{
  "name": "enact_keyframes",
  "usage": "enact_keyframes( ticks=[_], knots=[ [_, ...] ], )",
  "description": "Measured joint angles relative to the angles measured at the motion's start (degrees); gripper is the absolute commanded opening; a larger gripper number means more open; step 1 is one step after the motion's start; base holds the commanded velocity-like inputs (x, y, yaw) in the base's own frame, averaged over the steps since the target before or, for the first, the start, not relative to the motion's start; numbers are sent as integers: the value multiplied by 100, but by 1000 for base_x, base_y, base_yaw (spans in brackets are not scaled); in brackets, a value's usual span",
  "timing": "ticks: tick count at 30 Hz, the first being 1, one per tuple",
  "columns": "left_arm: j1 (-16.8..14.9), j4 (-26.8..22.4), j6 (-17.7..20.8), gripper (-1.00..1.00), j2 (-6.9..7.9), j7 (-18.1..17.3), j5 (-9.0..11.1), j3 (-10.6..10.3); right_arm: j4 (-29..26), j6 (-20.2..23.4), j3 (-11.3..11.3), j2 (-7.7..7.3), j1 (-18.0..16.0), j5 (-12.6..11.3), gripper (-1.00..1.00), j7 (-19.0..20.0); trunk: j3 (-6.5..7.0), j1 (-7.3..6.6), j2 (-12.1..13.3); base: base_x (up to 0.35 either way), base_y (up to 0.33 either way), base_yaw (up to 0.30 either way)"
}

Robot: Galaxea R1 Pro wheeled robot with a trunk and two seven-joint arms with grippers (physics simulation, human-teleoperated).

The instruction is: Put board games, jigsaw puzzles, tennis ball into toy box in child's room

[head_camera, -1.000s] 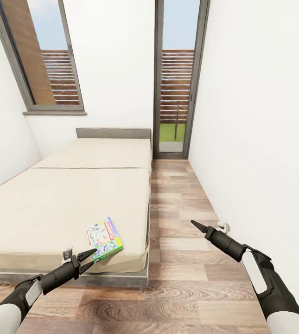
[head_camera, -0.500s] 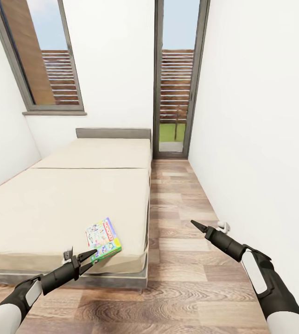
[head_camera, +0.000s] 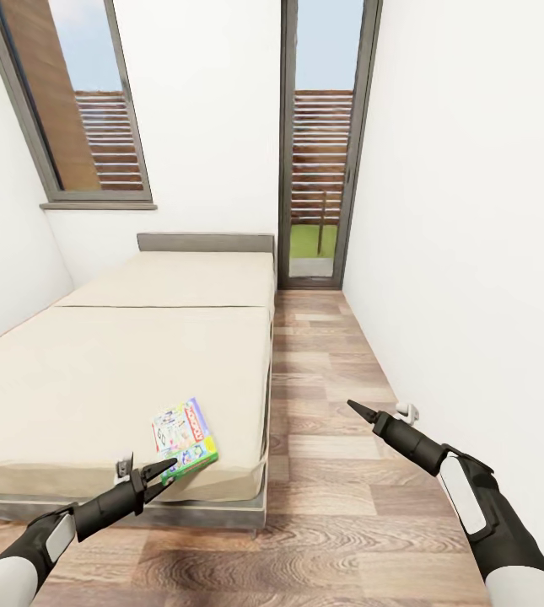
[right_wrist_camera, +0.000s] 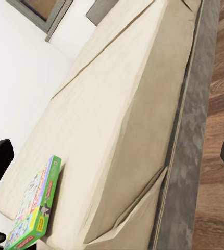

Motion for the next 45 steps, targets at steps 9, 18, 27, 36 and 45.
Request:
enact_keyframes(
  ticks=[9,18,27,36,45],
  knots=[
    [-2,1,7,100,2,-1,-1,-4,0,0,-5,0,0,0,100,-2,0,0,0,0,0,0],
    [-4,1,12,100,4,-8,-1,-10,0,0,-5,0,0,0,100,-5,0,0,0,0,0,0],
    [-4,1,10,100,4,-10,-1,-11,6,0,-5,0,0,0,100,-7,0,0,0,0,0,0],
    [-4,1,9,100,5,-16,1,-12,9,0,-5,0,0,0,100,-3,0,0,0,0,0,0],
    [-4,1,12,100,6,-19,3,-17,9,0,-5,0,0,0,100,-6,0,0,0,0,0,0]
  ],
)
